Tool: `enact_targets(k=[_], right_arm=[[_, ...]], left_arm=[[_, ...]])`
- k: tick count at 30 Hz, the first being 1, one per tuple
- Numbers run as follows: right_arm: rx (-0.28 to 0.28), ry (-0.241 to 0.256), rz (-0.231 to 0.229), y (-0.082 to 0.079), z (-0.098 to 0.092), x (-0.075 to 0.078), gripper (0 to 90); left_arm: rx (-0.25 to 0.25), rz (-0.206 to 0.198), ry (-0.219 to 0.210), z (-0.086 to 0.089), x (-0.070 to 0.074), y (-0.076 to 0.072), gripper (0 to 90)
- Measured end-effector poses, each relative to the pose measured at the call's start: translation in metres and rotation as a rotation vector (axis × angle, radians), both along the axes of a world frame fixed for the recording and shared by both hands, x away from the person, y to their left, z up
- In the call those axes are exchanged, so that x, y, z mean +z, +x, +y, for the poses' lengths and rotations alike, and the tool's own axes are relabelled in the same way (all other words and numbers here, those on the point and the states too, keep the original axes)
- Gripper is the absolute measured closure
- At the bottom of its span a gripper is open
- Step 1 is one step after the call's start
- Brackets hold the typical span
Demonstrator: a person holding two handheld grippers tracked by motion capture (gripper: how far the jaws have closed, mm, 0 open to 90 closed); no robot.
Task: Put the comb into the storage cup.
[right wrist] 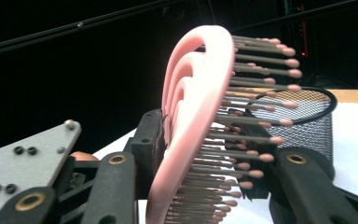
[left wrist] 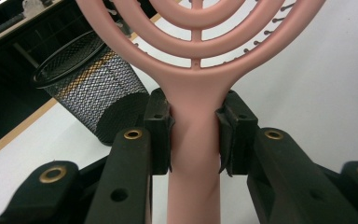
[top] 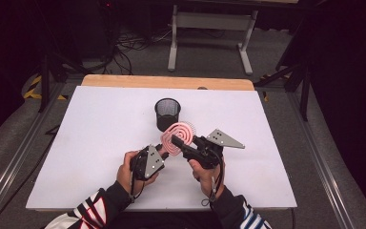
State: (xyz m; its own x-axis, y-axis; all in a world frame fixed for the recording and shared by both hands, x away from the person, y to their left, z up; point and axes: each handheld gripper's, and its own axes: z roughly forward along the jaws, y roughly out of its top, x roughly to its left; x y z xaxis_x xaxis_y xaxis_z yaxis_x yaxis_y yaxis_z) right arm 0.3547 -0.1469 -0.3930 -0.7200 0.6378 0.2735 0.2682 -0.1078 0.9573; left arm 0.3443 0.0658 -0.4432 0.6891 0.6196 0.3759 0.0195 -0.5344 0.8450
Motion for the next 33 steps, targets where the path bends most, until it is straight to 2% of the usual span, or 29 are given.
enact_targets(k=[5,9,19,24,33], right_arm=[[0.008,-0.008,-0.013,-0.002,0.000,0.001,60.7],[0.036,-0.004,-0.015,-0.004,0.001,0.001,61.7],[0.044,-0.038,-0.045,-0.008,0.004,0.003,61.8],[0.061,-0.037,-0.063,-0.009,0.002,0.006,62.0],[0.067,-0.040,-0.086,-0.010,-0.004,0.011,62.4]], left_arm=[[-0.001,-0.005,-0.007,0.001,0.001,0.000,69.0],[-0.006,-0.005,-0.007,0.000,0.000,0.000,68.8],[-0.035,-0.013,0.000,-0.001,0.000,-0.001,66.2],[-0.047,-0.021,-0.006,-0.001,0.002,-0.003,61.7],[-0.103,0.013,-0.008,-0.001,0.002,-0.003,50.3]])
